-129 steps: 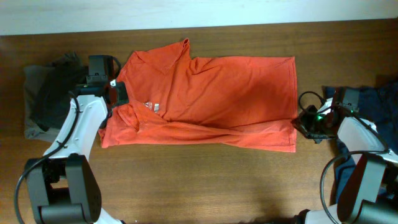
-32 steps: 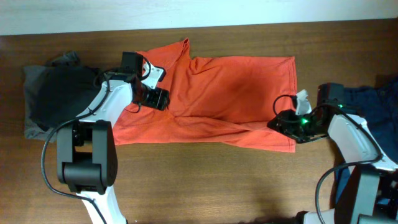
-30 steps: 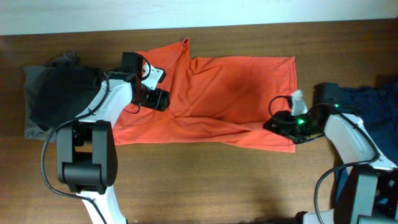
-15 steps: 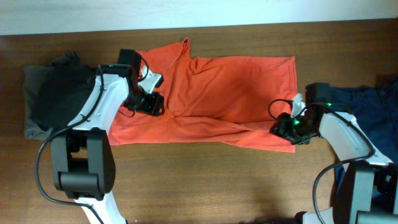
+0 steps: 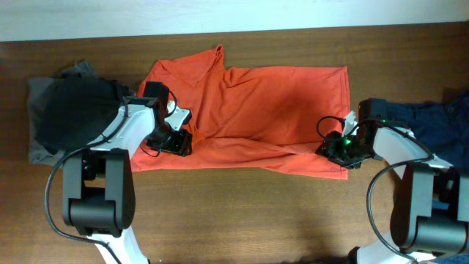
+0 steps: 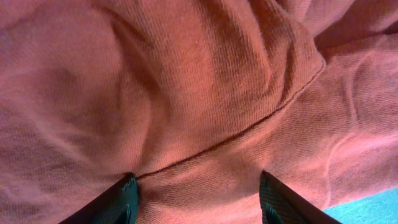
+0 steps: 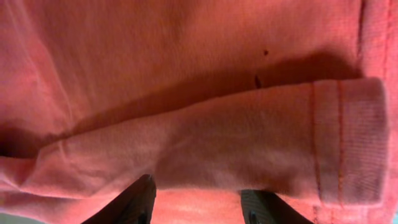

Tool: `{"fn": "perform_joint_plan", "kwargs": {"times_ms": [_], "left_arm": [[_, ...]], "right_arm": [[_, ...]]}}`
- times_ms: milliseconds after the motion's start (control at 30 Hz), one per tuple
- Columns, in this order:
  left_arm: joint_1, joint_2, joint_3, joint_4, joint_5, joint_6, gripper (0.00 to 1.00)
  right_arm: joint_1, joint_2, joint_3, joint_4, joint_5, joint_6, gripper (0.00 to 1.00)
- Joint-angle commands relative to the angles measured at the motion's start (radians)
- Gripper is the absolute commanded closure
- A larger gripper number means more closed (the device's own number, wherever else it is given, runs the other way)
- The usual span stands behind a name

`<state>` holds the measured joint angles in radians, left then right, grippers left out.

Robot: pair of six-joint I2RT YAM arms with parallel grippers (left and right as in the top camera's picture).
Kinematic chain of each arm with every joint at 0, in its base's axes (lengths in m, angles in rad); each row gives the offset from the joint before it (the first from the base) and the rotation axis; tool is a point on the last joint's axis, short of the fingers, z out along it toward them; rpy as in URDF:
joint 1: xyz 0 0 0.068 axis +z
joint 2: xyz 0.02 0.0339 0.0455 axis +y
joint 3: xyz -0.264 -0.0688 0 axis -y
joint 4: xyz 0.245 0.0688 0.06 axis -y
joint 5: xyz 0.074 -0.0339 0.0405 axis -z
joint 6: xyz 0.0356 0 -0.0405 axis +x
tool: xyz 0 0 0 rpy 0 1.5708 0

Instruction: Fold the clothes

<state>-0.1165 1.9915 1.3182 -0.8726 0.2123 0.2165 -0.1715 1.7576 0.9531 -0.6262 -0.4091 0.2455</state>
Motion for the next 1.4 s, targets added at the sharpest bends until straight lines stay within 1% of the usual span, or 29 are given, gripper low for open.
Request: {"fn": "perform_joint_plan", "kwargs": {"times_ms": [0, 33, 67, 133, 233, 267, 400, 633, 667, 700, 733, 767, 833, 867, 1033, 1067, 1100, 1167, 1200, 1300, 1367], "left_arm": [[0.009, -0.01, -0.024, 0.005, -0.054, -0.011, 0.37], [0.009, -0.01, -0.024, 0.005, -0.056, -0.011, 0.37], [0.009, -0.01, -0.024, 0.005, -0.056, -0.01, 0.37], [0.009, -0.01, -0.024, 0.008, -0.056, -0.01, 0.37], [0.009, -0.01, -0.024, 0.008, -0.056, -0.01, 0.37], [0.009, -0.01, -0.024, 0.009, -0.056, -0.01, 0.38], [0.009, -0.01, -0.024, 0.01, -0.056, -0.01, 0.37], [0.009, -0.01, -0.024, 0.024, -0.056, -0.01, 0.37], [0.009, -0.01, -0.024, 0.024, -0.056, -0.01, 0.37], [0.009, -0.01, -0.024, 0.024, -0.056, -0.01, 0.37], [0.009, -0.01, -0.024, 0.024, -0.056, -0.01, 0.37], [0.009, -0.01, -0.024, 0.024, -0.056, -0.01, 0.37], [0.009, -0.01, -0.024, 0.024, -0.056, -0.011, 0.37], [0.009, -0.01, -0.024, 0.024, -0.056, -0.011, 0.36], [0.009, -0.012, -0.022, 0.023, -0.053, -0.011, 0.36], [0.009, -0.013, -0.019, 0.023, -0.052, -0.011, 0.36], [0.009, -0.016, -0.013, 0.019, -0.052, -0.014, 0.36], [0.009, -0.025, 0.007, 0.005, -0.039, -0.013, 0.36], [0.009, -0.032, 0.022, -0.005, -0.026, -0.013, 0.36], [0.009, -0.052, 0.069, -0.034, -0.014, -0.013, 0.36], [0.009, -0.064, 0.093, -0.044, -0.014, -0.014, 0.35]], "right_arm": [[0.001, 0.016, 0.016, 0.026, -0.016, 0.023, 0.59], [0.001, 0.016, 0.016, 0.035, -0.003, 0.026, 0.64], [0.0, 0.016, 0.016, 0.044, 0.004, 0.026, 0.72], [-0.009, 0.016, 0.017, 0.056, -0.001, 0.026, 0.84], [-0.027, 0.012, 0.04, 0.031, -0.006, 0.026, 0.95], [-0.03, 0.01, 0.051, 0.016, -0.005, 0.025, 0.96], [-0.045, -0.003, 0.101, -0.017, -0.005, -0.005, 0.96], [-0.043, -0.001, 0.115, 0.071, -0.006, -0.005, 0.96], [-0.043, -0.001, 0.115, 0.08, -0.006, -0.005, 0.92], [-0.043, -0.001, 0.115, 0.087, -0.005, -0.005, 0.83], [-0.043, -0.001, 0.115, 0.093, -0.005, -0.005, 0.7], [-0.045, -0.001, 0.115, 0.097, -0.005, -0.005, 0.66], [-0.054, -0.002, 0.115, 0.095, -0.006, -0.005, 0.55], [-0.062, -0.002, 0.115, 0.089, -0.006, -0.005, 0.53], [-0.138, -0.013, 0.115, -0.027, -0.01, -0.005, 0.53], [-0.153, -0.014, 0.115, -0.063, -0.01, -0.005, 0.53], [-0.166, -0.014, 0.115, -0.102, -0.01, -0.007, 0.56], [-0.177, -0.014, 0.115, -0.171, -0.017, -0.053, 0.61], [-0.177, -0.014, 0.115, -0.204, -0.022, -0.089, 0.62], [-0.175, -0.014, 0.114, -0.269, -0.024, -0.135, 0.61], [-0.175, -0.014, 0.109, -0.286, -0.006, -0.137, 0.62]]}}
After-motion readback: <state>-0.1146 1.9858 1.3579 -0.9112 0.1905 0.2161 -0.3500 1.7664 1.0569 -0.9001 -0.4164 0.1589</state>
